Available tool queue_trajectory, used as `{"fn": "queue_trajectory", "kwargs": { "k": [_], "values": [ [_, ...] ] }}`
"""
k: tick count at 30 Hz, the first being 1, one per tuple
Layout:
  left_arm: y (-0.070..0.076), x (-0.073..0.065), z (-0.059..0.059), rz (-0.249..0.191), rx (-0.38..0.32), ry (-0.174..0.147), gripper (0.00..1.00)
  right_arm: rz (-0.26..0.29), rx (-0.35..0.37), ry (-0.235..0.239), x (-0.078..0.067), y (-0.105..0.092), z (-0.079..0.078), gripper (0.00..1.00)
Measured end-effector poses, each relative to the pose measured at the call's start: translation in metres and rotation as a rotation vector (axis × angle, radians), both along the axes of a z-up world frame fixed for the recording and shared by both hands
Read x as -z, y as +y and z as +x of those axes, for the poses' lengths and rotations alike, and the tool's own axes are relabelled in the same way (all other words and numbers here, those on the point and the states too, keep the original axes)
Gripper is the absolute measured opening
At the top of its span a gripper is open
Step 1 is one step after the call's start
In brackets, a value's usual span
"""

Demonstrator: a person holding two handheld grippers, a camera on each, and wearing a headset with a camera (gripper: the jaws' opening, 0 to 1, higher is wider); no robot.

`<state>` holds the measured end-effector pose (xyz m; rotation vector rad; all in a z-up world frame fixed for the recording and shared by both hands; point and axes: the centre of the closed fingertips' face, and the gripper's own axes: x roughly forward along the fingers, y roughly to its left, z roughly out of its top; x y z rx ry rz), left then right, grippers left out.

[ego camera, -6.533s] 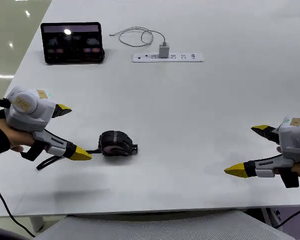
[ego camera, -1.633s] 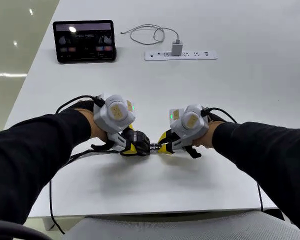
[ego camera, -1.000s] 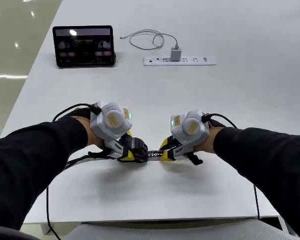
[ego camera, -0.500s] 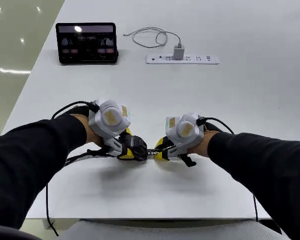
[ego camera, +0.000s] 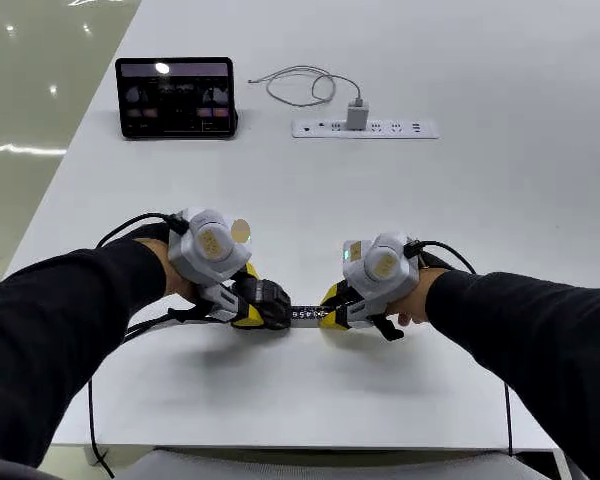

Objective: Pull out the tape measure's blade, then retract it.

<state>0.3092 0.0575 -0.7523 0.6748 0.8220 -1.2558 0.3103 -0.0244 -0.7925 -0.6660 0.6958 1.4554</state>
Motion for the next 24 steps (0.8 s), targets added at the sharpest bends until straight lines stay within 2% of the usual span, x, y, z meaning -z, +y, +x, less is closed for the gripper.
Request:
{"fn": "queue_trajectory", "kwargs": {
  "k": [12,24],
  "values": [
    [-0.002,0.0,0.0,0.003,-0.009,0.005,0.3,0.042,0.033,0.016,0.001,-0.015,0.001,0.11],
    [-0.004,-0.002,0.0,-0.003,-0.01,0.022,0.3,0.054,0.033,0.04,0.002,-0.015,0.002,0.11]
  ]
}}
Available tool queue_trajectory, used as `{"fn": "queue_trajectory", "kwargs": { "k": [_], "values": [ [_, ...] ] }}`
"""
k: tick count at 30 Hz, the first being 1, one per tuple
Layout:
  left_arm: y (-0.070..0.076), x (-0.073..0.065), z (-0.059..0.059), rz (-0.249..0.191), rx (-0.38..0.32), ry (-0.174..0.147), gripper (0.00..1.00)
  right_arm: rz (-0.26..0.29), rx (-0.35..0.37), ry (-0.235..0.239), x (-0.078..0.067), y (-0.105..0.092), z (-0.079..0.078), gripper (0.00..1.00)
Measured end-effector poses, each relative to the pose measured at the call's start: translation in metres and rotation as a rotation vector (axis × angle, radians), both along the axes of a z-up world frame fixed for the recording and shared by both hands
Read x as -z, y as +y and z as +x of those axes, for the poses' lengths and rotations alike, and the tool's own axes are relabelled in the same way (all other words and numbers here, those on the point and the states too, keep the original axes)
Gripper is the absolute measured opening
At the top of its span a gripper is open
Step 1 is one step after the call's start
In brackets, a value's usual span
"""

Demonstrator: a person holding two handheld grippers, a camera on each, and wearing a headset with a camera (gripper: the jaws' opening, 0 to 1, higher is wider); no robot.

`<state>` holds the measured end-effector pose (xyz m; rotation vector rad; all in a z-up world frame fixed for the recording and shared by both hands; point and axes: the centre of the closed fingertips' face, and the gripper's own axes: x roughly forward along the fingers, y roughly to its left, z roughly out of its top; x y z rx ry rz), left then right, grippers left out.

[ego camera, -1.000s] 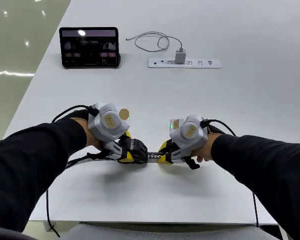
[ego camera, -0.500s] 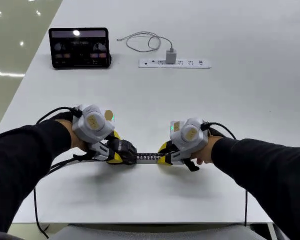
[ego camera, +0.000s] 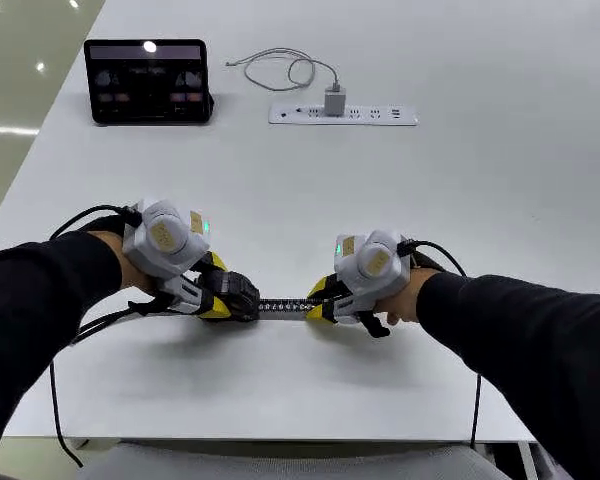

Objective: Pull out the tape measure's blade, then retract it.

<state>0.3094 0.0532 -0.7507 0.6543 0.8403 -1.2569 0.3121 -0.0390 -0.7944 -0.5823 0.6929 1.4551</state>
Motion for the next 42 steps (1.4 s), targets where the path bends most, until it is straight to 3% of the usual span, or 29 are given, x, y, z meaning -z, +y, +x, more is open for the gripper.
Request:
{"fn": "queue_trajectory", "kwargs": {
  "k": [19,42],
  "values": [
    [0.0,0.001,0.001,-0.003,-0.005,-0.023,0.3,-0.047,0.01,0.001,-0.002,-0.021,0.002,0.11],
    [-0.001,0.003,0.003,-0.024,-0.016,-0.011,0.31,-0.075,0.019,0.003,0.0,-0.048,0.004,0.11]
  ]
}}
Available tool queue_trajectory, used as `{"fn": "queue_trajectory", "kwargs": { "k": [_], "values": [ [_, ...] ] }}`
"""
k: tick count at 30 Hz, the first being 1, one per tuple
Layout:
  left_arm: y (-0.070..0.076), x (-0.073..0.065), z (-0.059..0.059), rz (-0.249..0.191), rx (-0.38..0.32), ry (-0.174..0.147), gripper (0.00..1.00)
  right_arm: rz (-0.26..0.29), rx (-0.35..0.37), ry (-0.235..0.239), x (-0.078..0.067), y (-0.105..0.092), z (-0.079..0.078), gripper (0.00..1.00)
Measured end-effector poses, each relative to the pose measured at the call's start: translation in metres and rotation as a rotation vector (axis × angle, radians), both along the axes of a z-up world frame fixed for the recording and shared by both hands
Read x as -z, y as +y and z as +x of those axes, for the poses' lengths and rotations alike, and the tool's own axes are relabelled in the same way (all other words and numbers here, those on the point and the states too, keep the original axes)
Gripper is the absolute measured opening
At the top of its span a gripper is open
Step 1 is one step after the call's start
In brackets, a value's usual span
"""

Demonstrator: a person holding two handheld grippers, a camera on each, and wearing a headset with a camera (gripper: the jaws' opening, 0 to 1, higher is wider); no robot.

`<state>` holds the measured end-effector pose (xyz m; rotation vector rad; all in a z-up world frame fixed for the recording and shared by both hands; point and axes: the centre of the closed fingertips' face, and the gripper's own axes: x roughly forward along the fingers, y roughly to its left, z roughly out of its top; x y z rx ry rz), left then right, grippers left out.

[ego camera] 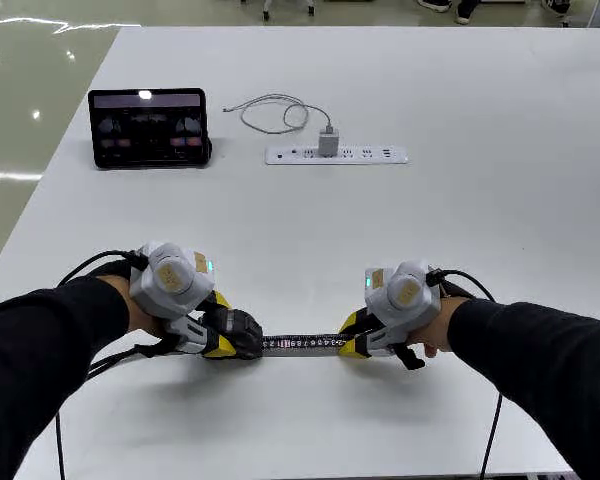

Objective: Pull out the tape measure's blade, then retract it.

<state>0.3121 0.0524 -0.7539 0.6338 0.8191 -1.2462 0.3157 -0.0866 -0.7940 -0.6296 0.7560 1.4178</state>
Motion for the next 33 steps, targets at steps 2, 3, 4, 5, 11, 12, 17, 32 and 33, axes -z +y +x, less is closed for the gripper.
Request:
{"fn": "queue_trajectory", "kwargs": {
  "k": [2,3,4,5,11,12,17,32,33],
  "values": [
    [0.0,0.0,0.0,-0.001,-0.002,0.002,0.31,0.0,-0.002,-0.001,0.001,-0.002,0.001,0.11],
    [0.0,0.0,0.0,-0.002,-0.001,0.002,0.31,0.0,0.0,0.001,0.001,-0.002,0.001,0.11],
    [0.0,0.0,0.0,-0.002,-0.003,0.001,0.31,0.001,-0.001,0.003,0.001,-0.004,0.001,0.11],
    [0.0,0.0,0.0,-0.002,-0.003,0.001,0.31,0.0,0.0,0.003,0.001,-0.004,0.001,0.11],
    [0.0,-0.001,-0.001,0.001,0.0,0.004,0.31,0.002,0.002,0.007,0.001,-0.008,0.002,0.11],
    [0.0,-0.001,-0.001,0.001,0.0,0.004,0.31,0.002,0.002,0.007,0.001,-0.009,0.003,0.11],
    [0.0,-0.001,-0.002,0.002,-0.005,0.003,0.31,-0.006,-0.001,0.005,0.001,-0.013,0.003,0.11],
    [0.0,-0.002,-0.003,0.008,-0.005,-0.002,0.31,-0.004,0.031,0.009,0.002,-0.027,0.003,0.11],
    [0.0,-0.002,-0.003,0.011,-0.001,-0.003,0.31,-0.005,0.031,0.009,0.001,-0.028,0.003,0.11]
  ]
}}
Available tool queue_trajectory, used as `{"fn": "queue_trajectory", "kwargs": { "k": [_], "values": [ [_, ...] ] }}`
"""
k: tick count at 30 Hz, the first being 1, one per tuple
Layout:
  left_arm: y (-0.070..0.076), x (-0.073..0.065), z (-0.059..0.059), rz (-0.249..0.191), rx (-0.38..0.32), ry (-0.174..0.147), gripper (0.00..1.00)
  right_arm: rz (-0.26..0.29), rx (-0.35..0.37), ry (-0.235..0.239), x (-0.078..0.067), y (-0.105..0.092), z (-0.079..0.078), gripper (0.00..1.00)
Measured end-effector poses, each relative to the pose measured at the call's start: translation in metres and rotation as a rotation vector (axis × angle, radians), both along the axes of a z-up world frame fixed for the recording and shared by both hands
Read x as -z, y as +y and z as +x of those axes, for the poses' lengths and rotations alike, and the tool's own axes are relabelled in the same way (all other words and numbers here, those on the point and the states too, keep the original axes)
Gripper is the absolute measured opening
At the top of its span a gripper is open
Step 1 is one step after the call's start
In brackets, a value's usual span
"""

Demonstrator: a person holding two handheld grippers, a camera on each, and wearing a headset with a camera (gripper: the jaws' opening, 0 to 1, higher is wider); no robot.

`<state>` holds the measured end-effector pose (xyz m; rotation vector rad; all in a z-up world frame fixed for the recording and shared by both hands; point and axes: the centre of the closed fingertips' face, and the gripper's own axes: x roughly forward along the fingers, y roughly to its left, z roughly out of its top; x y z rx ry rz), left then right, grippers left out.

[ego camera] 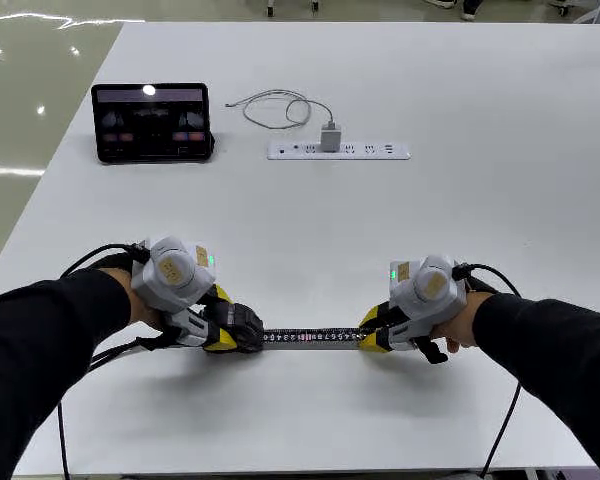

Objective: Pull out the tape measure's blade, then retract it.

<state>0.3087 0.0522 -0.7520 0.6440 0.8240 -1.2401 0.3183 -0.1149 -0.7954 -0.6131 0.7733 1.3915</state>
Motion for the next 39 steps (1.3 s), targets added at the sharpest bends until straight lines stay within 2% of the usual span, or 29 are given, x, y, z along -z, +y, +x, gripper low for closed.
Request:
{"fn": "queue_trajectory", "kwargs": {
  "k": [21,27,39],
  "values": [
    [0.001,0.001,0.002,-0.005,-0.01,0.003,0.31,-0.031,0.016,-0.002,0.001,-0.024,0.0,0.11],
    [0.0,0.0,0.0,-0.009,-0.013,0.002,0.31,-0.024,0.035,0.007,-0.001,-0.029,-0.001,0.11],
    [0.0,0.0,0.001,-0.017,-0.015,-0.003,0.31,-0.028,0.024,-0.002,-0.002,-0.039,-0.003,0.11]
  ]
}}
